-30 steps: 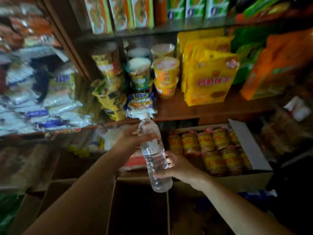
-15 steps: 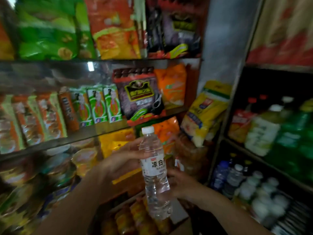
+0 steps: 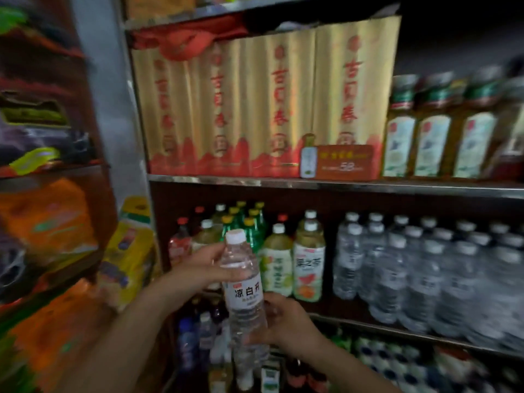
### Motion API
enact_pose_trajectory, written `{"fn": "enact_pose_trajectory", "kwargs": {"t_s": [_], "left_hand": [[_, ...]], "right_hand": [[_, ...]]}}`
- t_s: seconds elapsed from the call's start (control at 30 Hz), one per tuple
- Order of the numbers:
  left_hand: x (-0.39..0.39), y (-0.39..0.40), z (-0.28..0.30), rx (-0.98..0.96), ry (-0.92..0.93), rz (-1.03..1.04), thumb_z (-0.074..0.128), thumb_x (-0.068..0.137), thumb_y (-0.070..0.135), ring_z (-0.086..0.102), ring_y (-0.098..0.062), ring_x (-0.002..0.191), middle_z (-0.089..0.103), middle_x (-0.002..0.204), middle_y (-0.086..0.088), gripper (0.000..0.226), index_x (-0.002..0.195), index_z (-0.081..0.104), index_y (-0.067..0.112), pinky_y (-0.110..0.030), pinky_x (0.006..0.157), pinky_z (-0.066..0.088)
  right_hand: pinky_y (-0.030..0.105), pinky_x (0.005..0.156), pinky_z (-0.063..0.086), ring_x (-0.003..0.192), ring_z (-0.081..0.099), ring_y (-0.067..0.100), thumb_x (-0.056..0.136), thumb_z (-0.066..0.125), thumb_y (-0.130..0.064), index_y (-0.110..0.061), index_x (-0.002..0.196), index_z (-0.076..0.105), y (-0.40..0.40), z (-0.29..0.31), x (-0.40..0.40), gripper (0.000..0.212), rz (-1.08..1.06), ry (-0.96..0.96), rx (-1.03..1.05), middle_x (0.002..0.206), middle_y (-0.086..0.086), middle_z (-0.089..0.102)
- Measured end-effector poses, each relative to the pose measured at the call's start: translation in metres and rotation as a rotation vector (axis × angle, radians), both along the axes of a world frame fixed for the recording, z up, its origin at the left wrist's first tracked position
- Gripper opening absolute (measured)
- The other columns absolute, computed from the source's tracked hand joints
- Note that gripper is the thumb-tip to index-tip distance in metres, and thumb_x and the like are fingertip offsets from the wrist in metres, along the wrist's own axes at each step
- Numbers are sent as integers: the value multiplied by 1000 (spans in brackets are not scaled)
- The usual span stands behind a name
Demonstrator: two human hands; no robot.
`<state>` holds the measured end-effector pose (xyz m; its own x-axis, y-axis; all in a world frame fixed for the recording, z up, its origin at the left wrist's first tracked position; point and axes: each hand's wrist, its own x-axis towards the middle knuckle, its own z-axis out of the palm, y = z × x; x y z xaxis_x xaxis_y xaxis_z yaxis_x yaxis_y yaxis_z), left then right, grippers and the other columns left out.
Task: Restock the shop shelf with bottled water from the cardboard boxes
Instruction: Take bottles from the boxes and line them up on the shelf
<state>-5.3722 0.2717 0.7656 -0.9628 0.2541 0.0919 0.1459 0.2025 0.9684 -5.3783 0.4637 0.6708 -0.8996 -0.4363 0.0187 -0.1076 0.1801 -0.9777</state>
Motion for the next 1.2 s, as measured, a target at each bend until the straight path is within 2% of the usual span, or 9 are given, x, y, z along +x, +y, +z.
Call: {"fn": "enact_pose_trajectory", "kwargs": {"t_s": [0.07,0.3,0.4,0.47,0.6,0.67,0.77,0.93,1.2], "left_hand": [[-18,37,3,-48,24,-16,85,61,25,68,-3,92,74,97,13,47,104,66,25,-18,76,50],[-81,144,-20,-108,165,-95,85,66,14,68,0,85,72,95,8,42,101,63,20,-15,70,52],[-102,180,-34,-127,192,-131,84,67,15,69,-1,85,73,93,10,37,99,67,23,-16,70,52],[-118,197,-44,-123,187,-142,84,67,15,69,-5,90,73,98,7,41,104,67,20,-20,75,54],[-146,215,-67,-168,186,-118,85,67,23,68,-9,96,72,104,6,48,111,65,20,-34,86,56],[-152,219,-77,-230,226,-102,83,70,27,67,-9,98,71,107,7,48,113,64,21,-39,88,55],[-159,224,-83,-300,280,-87,79,73,33,64,-8,101,66,112,6,48,116,60,27,-39,90,54],[-166,231,-79,-391,364,-61,79,73,35,59,-13,104,53,112,5,49,117,61,26,-38,91,52],[-167,240,-83,-417,397,-21,77,76,30,55,-16,110,46,114,3,53,125,57,22,-35,99,47]], "right_hand": [[22,76,55,91,69,6,61,89,-13,-21,107,68,29,-1,-4,52,-130,56,6,100,-4,73],[29,74,57,83,70,12,45,93,-40,-26,103,67,113,-25,-29,64,-448,91,30,91,-4,74],[24,69,55,83,68,8,59,90,-24,-28,101,62,136,-38,-45,51,-550,84,41,90,-7,72],[28,74,55,87,66,9,61,89,-23,-32,101,56,145,-46,-57,52,-603,86,55,94,-7,70],[19,68,51,89,61,4,69,85,-17,-27,102,47,155,-64,-79,51,-669,62,81,101,-9,64],[21,73,53,90,61,4,71,83,-18,-26,103,45,158,-76,-88,50,-705,84,118,103,-8,64],[33,82,56,93,63,8,75,80,-21,-27,106,43,158,-89,-97,48,-750,130,187,103,-9,64],[17,76,44,103,58,11,83,72,-32,-22,127,45,153,-94,-97,52,-816,270,356,117,-7,57],[27,76,51,104,62,17,88,63,-41,-14,133,43,154,-101,-105,57,-889,326,525,125,2,56]]}}
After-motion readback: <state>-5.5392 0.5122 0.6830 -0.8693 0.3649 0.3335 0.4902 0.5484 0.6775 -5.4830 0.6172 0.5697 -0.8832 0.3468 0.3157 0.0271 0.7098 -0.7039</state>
